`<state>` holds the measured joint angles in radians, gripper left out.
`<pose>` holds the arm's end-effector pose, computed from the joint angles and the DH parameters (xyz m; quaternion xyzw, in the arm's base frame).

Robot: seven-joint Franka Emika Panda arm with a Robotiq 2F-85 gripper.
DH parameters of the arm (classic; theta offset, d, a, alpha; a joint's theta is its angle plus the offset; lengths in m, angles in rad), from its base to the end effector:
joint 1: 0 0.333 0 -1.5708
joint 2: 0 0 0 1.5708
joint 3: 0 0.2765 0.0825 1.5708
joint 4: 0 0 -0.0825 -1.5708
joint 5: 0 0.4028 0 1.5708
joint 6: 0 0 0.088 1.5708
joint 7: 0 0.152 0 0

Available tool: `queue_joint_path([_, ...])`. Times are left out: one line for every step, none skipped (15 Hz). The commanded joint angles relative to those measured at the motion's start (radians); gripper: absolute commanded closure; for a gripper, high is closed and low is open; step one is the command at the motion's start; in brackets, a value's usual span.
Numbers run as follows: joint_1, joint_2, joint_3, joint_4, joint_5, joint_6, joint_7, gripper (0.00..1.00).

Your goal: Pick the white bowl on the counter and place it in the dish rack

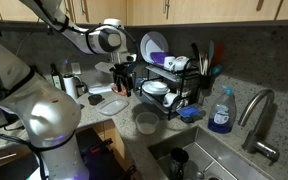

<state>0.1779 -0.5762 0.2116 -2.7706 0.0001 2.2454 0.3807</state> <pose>0.3662 0.1310 0.2905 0.9981 -0.0111 0.0396 0.0461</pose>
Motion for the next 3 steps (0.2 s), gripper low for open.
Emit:
queue_joint_path([-0.015, -0.003, 0.014, 0.001, 0.012, -0.002, -0.009, 0.00])
queue_joint_path([-0.015, -0.003, 0.014, 0.001, 0.013, -0.002, -0.009, 0.00])
queue_joint_path([-0.015, -0.003, 0.014, 0.001, 0.013, -0.002, -0.009, 0.00])
